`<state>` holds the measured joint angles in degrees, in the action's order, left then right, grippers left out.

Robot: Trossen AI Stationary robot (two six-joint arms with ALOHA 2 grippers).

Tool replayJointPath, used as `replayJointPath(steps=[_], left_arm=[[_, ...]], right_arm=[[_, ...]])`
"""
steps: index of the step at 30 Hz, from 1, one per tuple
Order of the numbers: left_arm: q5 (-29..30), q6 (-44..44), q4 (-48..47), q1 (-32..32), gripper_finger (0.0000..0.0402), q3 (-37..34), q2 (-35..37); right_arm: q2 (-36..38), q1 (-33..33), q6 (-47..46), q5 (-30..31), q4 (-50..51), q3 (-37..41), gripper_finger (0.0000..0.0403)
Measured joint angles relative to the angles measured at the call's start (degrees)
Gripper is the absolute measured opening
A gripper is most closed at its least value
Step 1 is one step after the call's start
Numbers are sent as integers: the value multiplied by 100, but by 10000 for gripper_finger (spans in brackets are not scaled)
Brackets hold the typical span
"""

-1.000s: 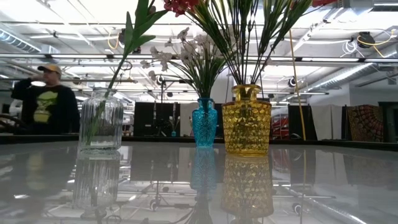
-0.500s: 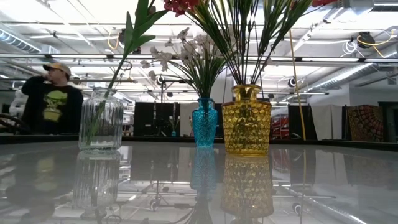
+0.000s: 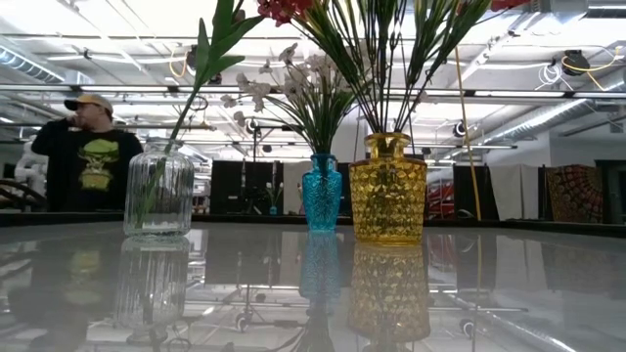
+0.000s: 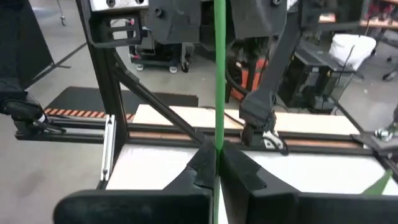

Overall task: Sort flowers into vase by color
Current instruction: Put the red flower into the transparent vase

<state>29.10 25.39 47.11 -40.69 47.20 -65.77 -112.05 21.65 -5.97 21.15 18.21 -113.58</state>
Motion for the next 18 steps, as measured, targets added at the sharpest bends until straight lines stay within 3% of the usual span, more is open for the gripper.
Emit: replayJointPath(steps=[7,18], left_arm=[[574,-239,-364,-64,114,0,134],[634,-399,-486,-70,101,0,134]], right_arm=[[64,-18,-316,0,488,0,2],[66,-20,-536,8,787,0,1]])
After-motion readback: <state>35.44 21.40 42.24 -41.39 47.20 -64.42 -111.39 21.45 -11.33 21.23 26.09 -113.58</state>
